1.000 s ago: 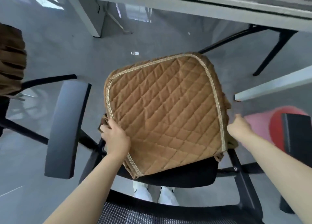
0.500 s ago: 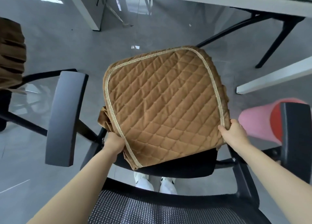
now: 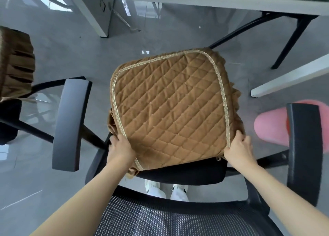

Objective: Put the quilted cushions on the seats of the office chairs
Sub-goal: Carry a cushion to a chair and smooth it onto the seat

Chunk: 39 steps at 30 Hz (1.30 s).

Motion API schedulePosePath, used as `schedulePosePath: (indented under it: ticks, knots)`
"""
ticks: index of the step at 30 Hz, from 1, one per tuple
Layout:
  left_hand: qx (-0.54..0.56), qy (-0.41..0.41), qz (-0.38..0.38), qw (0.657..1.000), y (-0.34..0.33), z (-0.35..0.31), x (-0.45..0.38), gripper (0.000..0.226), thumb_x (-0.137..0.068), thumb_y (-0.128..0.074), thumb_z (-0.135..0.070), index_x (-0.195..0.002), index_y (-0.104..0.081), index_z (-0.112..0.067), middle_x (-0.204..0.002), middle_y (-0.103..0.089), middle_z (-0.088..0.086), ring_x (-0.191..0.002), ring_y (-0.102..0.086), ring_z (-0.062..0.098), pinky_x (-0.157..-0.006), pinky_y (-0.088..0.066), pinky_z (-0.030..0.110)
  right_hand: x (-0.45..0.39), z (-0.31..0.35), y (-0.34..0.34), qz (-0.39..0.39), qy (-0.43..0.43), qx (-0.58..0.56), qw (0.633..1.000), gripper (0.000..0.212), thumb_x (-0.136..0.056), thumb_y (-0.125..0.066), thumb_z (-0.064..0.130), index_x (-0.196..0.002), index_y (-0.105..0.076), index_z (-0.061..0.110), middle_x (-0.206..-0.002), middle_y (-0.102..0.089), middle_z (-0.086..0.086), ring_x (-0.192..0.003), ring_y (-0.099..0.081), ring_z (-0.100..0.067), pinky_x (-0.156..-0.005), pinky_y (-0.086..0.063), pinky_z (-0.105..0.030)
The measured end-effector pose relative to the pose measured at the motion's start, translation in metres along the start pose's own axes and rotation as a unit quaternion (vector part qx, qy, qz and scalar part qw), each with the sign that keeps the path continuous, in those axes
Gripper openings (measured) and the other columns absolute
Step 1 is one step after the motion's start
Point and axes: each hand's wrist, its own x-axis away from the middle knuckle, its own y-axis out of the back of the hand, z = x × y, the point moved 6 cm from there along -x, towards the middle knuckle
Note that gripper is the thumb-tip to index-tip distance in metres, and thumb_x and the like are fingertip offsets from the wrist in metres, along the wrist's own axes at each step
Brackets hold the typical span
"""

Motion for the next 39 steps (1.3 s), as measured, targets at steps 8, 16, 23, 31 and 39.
schedulePosePath:
  ticks: [8,16,23,31,39]
  knots:
    - [-0.047,-0.188,-0.125,0.973,0.007,-0.087,-0.010,0.067,-0.097,-0.039,-0.045,-0.155,-0.010,-0.027,-0.163,-0.004,0.012,-0.149,0.002,0.041,-0.118,-0.005,0.059,-0.024,0.083,0.015,-0.123,0.263,0.136,0.947,0.066,-0.095,-0.045,0.037,-0.152,-0.017,0.020,-0.157,-0.013,-0.017,-0.137,-0.026,-0.046,-0.108,-0.032,-0.055]
    - [-0.024,-0.184,-0.160,0.970,0.029,-0.098,-0.084,0.069,-0.091,-0.027,-0.071,-0.152,-0.008,-0.046,-0.164,0.004,-0.001,-0.149,0.008,0.039,-0.113,-0.004,0.069,-0.083,0.112,0.008,-0.128,0.243,0.181,0.944,0.081,-0.090,-0.031,0.062,-0.153,0.005,0.025,-0.159,0.006,-0.020,-0.143,0.001,-0.049,-0.105,-0.013,-0.073]
    - [-0.042,-0.186,-0.190,0.963,0.034,-0.098,-0.119,0.077,-0.085,-0.025,-0.077,-0.152,-0.006,-0.045,-0.164,-0.004,0.009,-0.148,-0.006,0.044,-0.112,-0.017,0.067,-0.100,0.112,-0.003,-0.157,0.246,0.228,0.929,0.080,-0.089,-0.030,0.063,-0.153,-0.013,0.017,-0.157,-0.010,-0.025,-0.140,-0.010,-0.053,-0.104,-0.017,-0.071]
    - [-0.029,-0.210,-0.155,0.965,0.043,-0.097,-0.125,0.080,-0.081,-0.029,-0.081,-0.149,-0.003,-0.048,-0.162,-0.001,0.007,-0.147,-0.006,0.042,-0.111,-0.021,0.066,-0.100,0.123,0.016,-0.189,0.224,0.234,0.927,0.069,-0.087,-0.034,0.063,-0.139,-0.040,0.018,-0.140,-0.039,-0.023,-0.123,-0.035,-0.048,-0.095,-0.033,-0.065]
    - [0.035,-0.183,-0.107,0.977,0.047,-0.104,-0.128,0.085,-0.079,-0.037,-0.082,-0.149,0.001,-0.052,-0.162,0.020,-0.002,-0.148,0.015,0.041,-0.109,-0.007,0.074,-0.137,0.174,0.035,-0.118,0.237,0.199,0.944,0.074,-0.091,-0.017,0.066,-0.152,-0.014,0.025,-0.160,-0.010,-0.009,-0.145,-0.008,-0.038,-0.111,-0.014,-0.063]
